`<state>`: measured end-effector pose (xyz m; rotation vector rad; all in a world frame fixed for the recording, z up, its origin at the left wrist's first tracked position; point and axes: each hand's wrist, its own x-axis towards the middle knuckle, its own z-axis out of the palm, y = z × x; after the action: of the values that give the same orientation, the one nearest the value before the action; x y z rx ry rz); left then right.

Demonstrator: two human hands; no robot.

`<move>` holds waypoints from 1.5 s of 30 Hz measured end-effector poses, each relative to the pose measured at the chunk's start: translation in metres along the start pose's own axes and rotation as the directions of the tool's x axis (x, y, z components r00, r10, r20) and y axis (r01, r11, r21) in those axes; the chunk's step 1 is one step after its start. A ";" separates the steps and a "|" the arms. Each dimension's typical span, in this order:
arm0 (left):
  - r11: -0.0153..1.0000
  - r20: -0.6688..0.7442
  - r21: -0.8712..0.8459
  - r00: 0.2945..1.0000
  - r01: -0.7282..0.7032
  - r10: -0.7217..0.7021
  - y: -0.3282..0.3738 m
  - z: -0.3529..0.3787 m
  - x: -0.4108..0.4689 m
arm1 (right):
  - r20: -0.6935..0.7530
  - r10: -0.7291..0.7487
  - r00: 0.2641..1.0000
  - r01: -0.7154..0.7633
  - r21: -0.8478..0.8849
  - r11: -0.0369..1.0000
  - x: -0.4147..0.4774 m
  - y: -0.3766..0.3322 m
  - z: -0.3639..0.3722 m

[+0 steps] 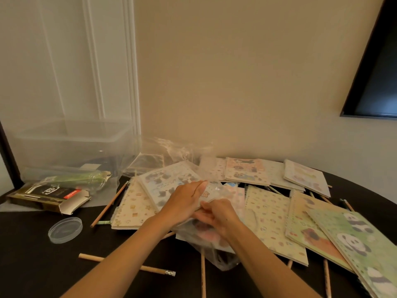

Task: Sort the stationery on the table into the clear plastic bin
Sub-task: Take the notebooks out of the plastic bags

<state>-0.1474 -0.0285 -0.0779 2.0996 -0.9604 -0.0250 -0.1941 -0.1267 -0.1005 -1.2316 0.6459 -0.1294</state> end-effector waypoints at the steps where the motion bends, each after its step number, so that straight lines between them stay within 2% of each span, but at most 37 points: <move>1: 1.000 0.006 0.002 1.000 -0.004 0.004 0.000 0.001 0.000 | 0.017 0.018 1.000 -0.018 -0.019 1.000 0.000 0.000 -0.002; 4: 0.999 0.024 -0.042 1.000 0.001 0.000 -0.001 0.003 -0.002 | 0.046 0.043 0.998 -0.035 -0.145 0.989 0.002 0.001 -0.006; 8: 0.973 0.009 -0.218 0.997 0.080 -0.080 0.001 0.004 -0.004 | 0.066 0.014 0.998 0.002 -0.232 0.973 0.003 0.002 -0.008; 13: 0.978 0.079 -0.169 0.991 0.121 -0.109 0.000 0.003 -0.001 | 0.084 -0.036 0.996 0.070 -0.441 0.895 0.000 -0.001 -0.012; 16: 0.988 0.160 -0.019 0.976 0.152 -0.147 0.001 0.005 0.000 | 0.101 -0.154 0.983 0.184 -0.575 0.797 -0.003 -0.004 -0.015; 18: 0.982 0.167 -0.011 0.969 0.186 -0.182 0.007 0.008 0.001 | 0.119 -0.163 0.979 0.202 -0.555 0.807 -0.010 -0.009 -0.028; 20: 0.970 0.138 -0.039 0.963 0.238 -0.231 0.018 0.009 0.004 | 0.172 -0.102 0.980 0.181 -0.547 0.818 -0.021 -0.017 -0.048; 23: 0.969 0.058 -0.123 0.976 0.214 -0.209 0.045 0.021 0.009 | 0.182 -0.122 0.976 0.201 -0.522 0.829 -0.041 -0.033 -0.092; 26: 0.961 -0.050 -0.246 0.988 0.127 -0.144 0.089 0.048 0.014 | 0.079 -0.226 0.971 0.239 -0.383 0.892 -0.064 -0.048 -0.141; 28: 0.954 -0.061 -0.287 0.992 0.089 -0.111 0.115 0.072 0.016 | -0.108 -0.293 0.950 0.236 -0.367 0.900 -0.070 -0.053 -0.176; 29: 0.944 -0.019 -0.316 0.994 0.093 -0.105 0.128 0.087 0.018 | -0.223 -0.334 0.916 0.215 -0.430 0.877 -0.071 -0.054 -0.194; 31: 0.901 0.152 -0.391 0.979 0.189 -0.139 0.148 0.117 0.019 | -0.393 -0.429 0.813 0.077 -0.659 0.748 -0.066 -0.050 -0.236; 34: 0.827 0.370 -0.392 0.892 0.403 -0.260 0.166 0.159 0.018 | -0.471 -0.447 0.761 -0.193 -0.821 0.537 -0.067 -0.038 -0.290; 38: 0.817 0.392 -0.342 0.861 0.464 -0.325 0.174 0.198 0.021 | -0.550 -0.458 0.698 -0.370 -0.825 0.426 -0.077 -0.025 -0.341; 41: 0.750 0.413 -0.357 0.814 0.556 -0.408 0.181 0.206 0.019 | -0.599 -0.345 0.723 -0.441 -0.784 0.437 -0.076 -0.014 -0.363; 45: 0.620 0.481 -0.483 0.779 0.619 -0.402 0.194 0.213 0.014 | -0.571 -0.277 0.773 -0.355 -0.751 0.557 -0.071 -0.011 -0.374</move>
<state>-0.3277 -0.2537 -0.0853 1.6744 -0.3768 -0.9116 -0.4447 -0.4116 -0.1310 -2.1548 1.4677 -0.2199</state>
